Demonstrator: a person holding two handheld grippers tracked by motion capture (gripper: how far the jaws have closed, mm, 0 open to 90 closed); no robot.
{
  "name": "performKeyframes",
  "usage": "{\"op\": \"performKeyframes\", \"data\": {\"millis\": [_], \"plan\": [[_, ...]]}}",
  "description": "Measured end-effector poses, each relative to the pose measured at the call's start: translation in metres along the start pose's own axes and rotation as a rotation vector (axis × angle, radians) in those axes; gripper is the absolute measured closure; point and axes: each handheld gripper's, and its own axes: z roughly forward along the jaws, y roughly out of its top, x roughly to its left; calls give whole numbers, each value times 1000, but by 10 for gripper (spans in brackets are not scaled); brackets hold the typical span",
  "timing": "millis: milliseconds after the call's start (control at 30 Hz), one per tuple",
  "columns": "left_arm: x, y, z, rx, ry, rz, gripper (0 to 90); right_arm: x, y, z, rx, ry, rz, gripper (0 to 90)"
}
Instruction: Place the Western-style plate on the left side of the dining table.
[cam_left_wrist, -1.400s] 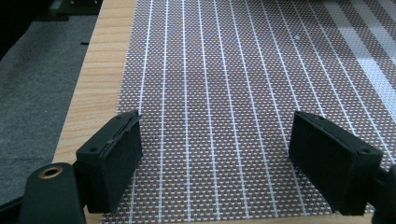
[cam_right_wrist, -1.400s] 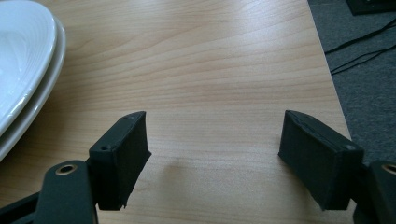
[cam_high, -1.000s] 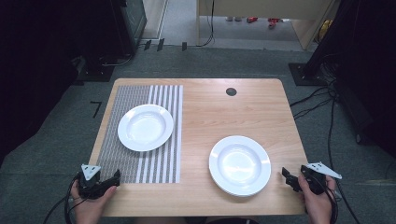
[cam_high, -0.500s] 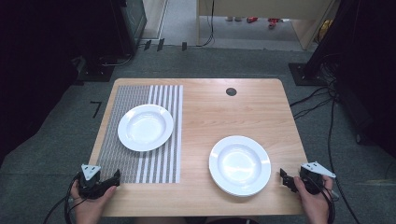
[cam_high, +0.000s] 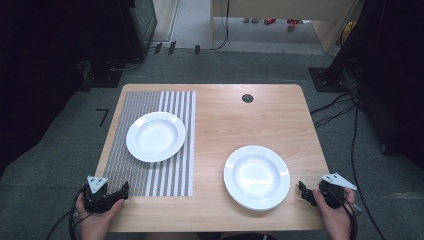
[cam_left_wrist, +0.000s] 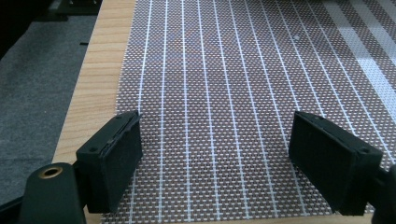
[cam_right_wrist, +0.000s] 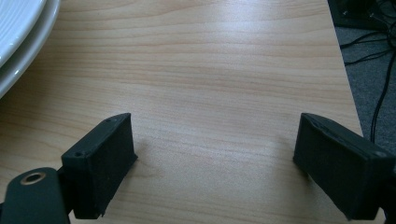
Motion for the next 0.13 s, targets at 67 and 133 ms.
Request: {"op": "performKeyframes", "data": {"millis": [67, 133], "plan": [[0, 0, 0, 0, 0, 0, 171, 0, 0, 0, 0, 0, -1, 121], [0, 0, 0, 0, -1, 0, 171, 0, 0, 0, -1, 1, -1, 120]]}}
